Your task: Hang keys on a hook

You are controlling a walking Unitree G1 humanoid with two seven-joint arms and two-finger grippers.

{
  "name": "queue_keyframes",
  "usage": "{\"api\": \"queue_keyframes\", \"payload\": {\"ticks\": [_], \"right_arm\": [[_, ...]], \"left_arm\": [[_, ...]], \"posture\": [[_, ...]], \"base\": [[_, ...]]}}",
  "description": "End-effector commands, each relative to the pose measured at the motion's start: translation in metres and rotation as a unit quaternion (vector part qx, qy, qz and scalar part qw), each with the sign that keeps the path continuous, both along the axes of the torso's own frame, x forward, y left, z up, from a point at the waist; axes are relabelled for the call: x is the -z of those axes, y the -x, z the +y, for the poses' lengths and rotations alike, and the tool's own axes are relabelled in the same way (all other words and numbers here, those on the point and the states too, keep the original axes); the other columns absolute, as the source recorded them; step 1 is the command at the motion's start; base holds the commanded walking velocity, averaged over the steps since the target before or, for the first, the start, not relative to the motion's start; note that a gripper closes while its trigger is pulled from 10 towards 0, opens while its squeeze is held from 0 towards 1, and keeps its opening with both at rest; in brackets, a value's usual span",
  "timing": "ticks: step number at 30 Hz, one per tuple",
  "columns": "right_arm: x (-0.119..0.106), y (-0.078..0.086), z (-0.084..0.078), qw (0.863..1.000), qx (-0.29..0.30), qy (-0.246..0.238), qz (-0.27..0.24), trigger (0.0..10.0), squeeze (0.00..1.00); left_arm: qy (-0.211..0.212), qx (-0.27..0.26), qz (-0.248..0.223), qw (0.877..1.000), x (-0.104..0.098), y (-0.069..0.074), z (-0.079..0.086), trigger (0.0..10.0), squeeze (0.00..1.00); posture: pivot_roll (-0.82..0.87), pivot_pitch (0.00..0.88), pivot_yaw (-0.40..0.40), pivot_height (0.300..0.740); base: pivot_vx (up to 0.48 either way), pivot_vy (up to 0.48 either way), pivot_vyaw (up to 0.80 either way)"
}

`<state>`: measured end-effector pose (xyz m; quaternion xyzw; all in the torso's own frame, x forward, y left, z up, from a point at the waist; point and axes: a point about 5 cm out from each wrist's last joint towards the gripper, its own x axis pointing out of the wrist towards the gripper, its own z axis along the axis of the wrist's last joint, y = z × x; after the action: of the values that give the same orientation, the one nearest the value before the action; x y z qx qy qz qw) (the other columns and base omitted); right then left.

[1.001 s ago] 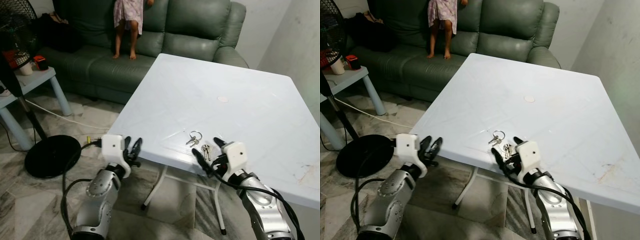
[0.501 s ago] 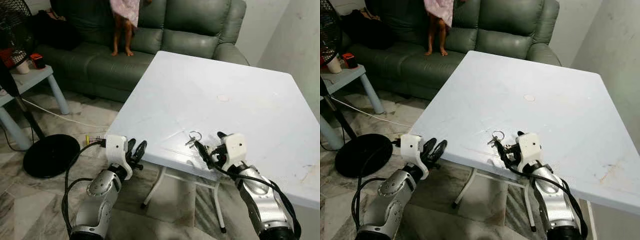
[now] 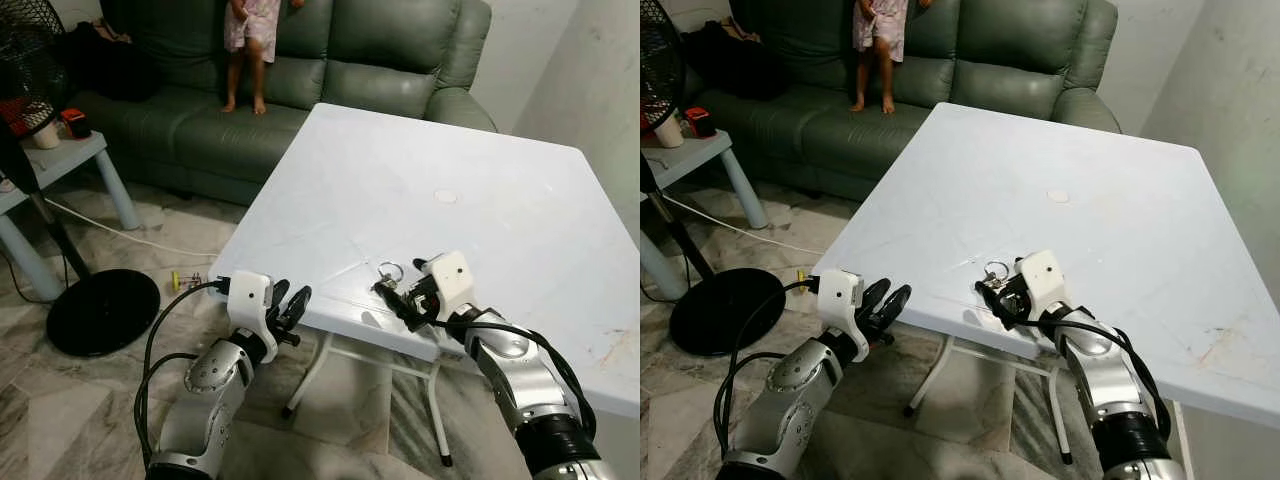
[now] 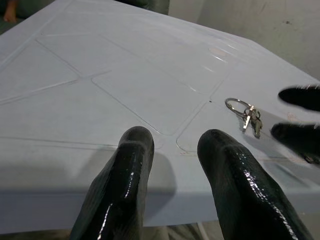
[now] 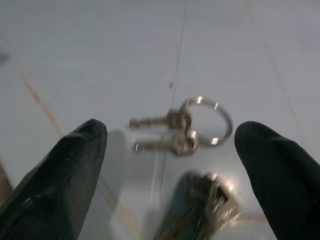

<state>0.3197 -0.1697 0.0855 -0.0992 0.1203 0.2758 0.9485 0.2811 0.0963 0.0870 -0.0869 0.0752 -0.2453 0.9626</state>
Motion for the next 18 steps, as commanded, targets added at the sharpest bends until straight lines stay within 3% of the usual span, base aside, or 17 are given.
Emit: {"api": "queue_keyframes", "payload": {"ticks": [1, 9, 10, 11, 12, 13, 18], "right_arm": [[-0.001, -0.003, -0.003, 1.0, -0.007, 0.012, 0.011, 10.0, 0.0], [0.0, -0.005, -0.008, 1.0, 0.007, 0.0, 0.023, 10.0, 0.0], [0.0, -0.006, -0.01, 0.999, 0.014, -0.01, 0.028, 7.1, 0.0], [0.0, -0.006, -0.01, 0.999, 0.017, -0.008, 0.027, 7.2, 0.0], [-0.001, -0.006, -0.011, 0.999, 0.019, -0.007, 0.027, 1.4, 0.0], [-0.001, -0.007, -0.012, 0.999, 0.021, -0.007, 0.026, 0.0, 0.0], [-0.003, -0.009, -0.016, 0.999, 0.035, -0.002, 0.018, 0.0, 0.0]], "left_arm": [[-0.006, 0.008, -0.007, 1.0, -0.004, 0.0, -0.003, 10.0, 0.0], [-0.003, 0.007, -0.005, 1.0, -0.004, 0.001, -0.004, 10.0, 0.0], [-0.004, 0.006, -0.005, 1.0, -0.004, 0.001, -0.004, 10.0, 0.0], [-0.003, 0.006, -0.005, 1.0, -0.004, 0.001, -0.004, 10.0, 0.0], [-0.003, 0.006, -0.004, 1.0, -0.004, 0.001, -0.004, 10.0, 0.0], [-0.003, 0.006, -0.005, 1.0, -0.004, 0.001, -0.004, 10.0, 0.0], [-0.003, 0.005, -0.006, 1.0, -0.004, 0.001, -0.004, 10.0, 0.0]], "posture": [[0.17, 0.0, -0.09, 0.736], [0.17, 0.0, -0.095, 0.736], [0.17, 0.0, -0.095, 0.736], [0.17, 0.0, -0.095, 0.736], [0.17, 0.0, -0.095, 0.736], [0.17, 0.0, -0.095, 0.736], [0.17, 0.0, -0.095, 0.736]], "base": [[0.0, 0.0, 0.0], [0.0, 0.0, 0.0], [0.0, 0.0, 0.0], [0.0, 0.0, 0.0], [0.0, 0.0, 0.0], [0.0, 0.0, 0.0], [0.0, 0.0, 0.0]]}}
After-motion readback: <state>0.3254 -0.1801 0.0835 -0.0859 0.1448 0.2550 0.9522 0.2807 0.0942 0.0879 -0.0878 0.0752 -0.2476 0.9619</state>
